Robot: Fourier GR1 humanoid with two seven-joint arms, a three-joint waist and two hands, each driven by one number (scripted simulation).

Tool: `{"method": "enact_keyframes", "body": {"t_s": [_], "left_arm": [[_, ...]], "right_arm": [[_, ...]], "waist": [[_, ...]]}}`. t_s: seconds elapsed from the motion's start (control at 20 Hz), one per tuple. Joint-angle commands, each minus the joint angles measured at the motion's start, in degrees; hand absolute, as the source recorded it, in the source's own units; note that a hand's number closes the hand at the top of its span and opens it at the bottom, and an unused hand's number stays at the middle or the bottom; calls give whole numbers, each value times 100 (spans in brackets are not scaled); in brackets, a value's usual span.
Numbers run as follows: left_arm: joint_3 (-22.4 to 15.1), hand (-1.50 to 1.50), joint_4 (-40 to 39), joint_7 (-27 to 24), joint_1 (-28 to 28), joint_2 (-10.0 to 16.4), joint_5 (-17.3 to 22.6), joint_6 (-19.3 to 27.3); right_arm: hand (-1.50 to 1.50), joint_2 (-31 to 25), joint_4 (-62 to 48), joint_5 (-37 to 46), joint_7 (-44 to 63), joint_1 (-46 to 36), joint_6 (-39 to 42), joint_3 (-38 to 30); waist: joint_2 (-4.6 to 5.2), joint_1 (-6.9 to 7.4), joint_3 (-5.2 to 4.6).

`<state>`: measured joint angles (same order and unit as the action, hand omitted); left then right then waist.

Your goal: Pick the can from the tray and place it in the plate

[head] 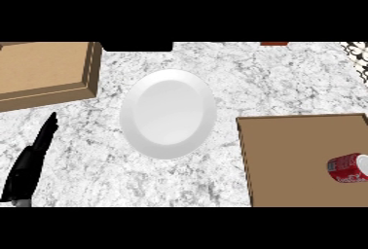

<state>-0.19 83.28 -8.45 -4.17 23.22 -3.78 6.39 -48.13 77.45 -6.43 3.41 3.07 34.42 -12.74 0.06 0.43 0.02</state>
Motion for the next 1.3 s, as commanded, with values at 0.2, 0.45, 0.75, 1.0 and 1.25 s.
{"method": "enact_keyframes", "body": {"t_s": [0.2, 0.45, 0.75, 1.0, 1.25], "left_arm": [[330, 0, 210, 31, -147, 75, -88, -296], [333, 0, 813, 367, -425, -82, -137, -406], [539, 0, -74, -31, 141, -360, -491, -435], [723, 0, -81, -418, -212, -433, -407, -586], [641, 0, 333, 309, -17, -550, -687, -519]], "right_arm": [[-150, 601, -616, 888, -407, -508, 213, 396], [-150, 839, -740, 1360, -551, -494, 200, 462], [-150, 853, -1287, 1796, -1053, -674, 446, 145], [-150, 1201, -1553, 2342, -1230, -797, 111, 409], [150, 1426, -1137, 1953, -1261, -703, 233, 37]], "waist": [[-4, -3, 0], [-10, -15, 0], [-4, -39, -2], [-2, -14, -1], [-11, -47, -2]]}}
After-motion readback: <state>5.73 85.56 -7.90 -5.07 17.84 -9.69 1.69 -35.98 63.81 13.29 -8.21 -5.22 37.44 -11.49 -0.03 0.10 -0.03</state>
